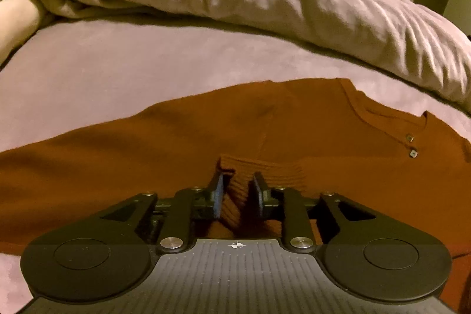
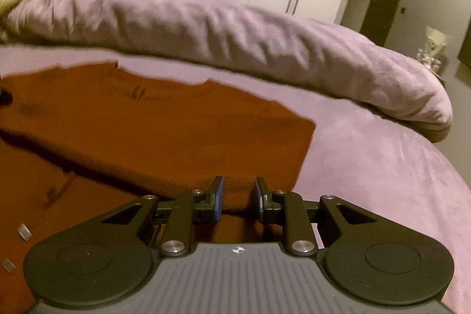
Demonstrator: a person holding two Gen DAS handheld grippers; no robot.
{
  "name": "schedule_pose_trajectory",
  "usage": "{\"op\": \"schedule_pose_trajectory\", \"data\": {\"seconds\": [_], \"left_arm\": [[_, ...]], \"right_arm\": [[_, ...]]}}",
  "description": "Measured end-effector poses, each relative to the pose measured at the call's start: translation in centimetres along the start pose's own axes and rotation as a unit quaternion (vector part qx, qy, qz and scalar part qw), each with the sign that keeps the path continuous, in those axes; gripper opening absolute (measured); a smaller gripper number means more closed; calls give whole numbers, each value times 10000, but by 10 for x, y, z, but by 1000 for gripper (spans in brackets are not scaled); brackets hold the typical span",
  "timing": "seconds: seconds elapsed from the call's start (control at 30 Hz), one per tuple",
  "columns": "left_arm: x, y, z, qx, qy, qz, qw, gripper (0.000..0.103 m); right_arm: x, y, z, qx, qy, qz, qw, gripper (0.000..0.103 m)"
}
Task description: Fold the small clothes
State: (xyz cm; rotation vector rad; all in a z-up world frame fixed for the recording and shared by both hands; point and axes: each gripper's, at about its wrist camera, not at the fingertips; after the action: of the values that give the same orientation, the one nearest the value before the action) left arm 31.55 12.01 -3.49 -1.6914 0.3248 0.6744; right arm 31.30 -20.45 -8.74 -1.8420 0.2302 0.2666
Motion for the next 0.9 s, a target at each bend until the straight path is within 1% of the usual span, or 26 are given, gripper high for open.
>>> {"op": "schedule_pose_trajectory", "data": {"seconds": [0.03,0.07,0.1,0.17,0.23,0.27,0.3,0.33,0.37,0.4,0.47,0.5,0.57,0.63,0.73,0.77,0.83,0.9], "left_arm": [[-1,0,2,5,-13,8,10000,33],[0,0,3,-5,-44,29,10000,45],[-1,0,4,-53,-81,51,9999,59],[-7,1,13,-341,-76,106,9993,72],[-21,4,26,-754,119,26,9971,82],[-31,9,37,-1025,151,-63,9946,90],[-40,12,45,-1212,132,-113,9925,93],[-49,17,57,-1442,95,-167,9894,94],[-61,25,73,-1720,27,-221,9848,94],[-68,31,85,-1905,-45,-245,9814,94],[-86,45,115,-2308,-345,-338,9718,95],[-95,51,131,-2478,-507,-404,9666,95],[-111,62,162,-2800,-855,-557,9546,95],[-123,70,192,-3154,-1144,-658,9397,95],[-139,82,236,-3839,-1395,-918,9081,93],[-142,87,249,-4074,-1511,-1006,8950,90],[-142,93,267,-4425,-1559,-1079,8765,84],[-142,97,279,-4623,-1577,-1184,8645,79]], "right_arm": [[2,1,2,-91,-10,-7,10000,20],[3,1,3,-183,-19,-3,9998,20],[4,0,4,-236,-25,14,9997,20],[5,-2,4,-294,-48,86,9995,21],[1,-6,2,-203,-22,107,9997,22],[-3,-8,-1,-93,-6,99,9999,24],[-7,-9,-3,15,19,96,10000,35],[-14,-9,-5,131,48,90,9999,48],[-22,-8,-7,249,52,80,9996,54],[-30,-7,-8,324,29,67,9994,57],[-48,-2,-7,415,3,54,9991,59],[-56,1,-6,457,-38,38,9989,59],[-73,7,-4,553,-86,30,9984,64],[-87,12,-4,674,-52,34,9977,74],[-99,16,-7,798,-3,130,9967,77],[-101,17,-7,797,9,163,9967,78],[-103,17,-6,738,41,189,9971,79],[-103,15,-3,700,54,197,9973,79]]}}
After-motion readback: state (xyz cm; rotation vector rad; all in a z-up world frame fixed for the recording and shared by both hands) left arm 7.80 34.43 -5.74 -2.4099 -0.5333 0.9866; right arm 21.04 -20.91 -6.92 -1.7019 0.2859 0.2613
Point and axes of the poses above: each gripper's, at about its wrist camera, not at the fingertips, and x roughly the way its jaws point, z to its left, y to its underside, and after that the axes turned 14 degrees about -z, right-handed
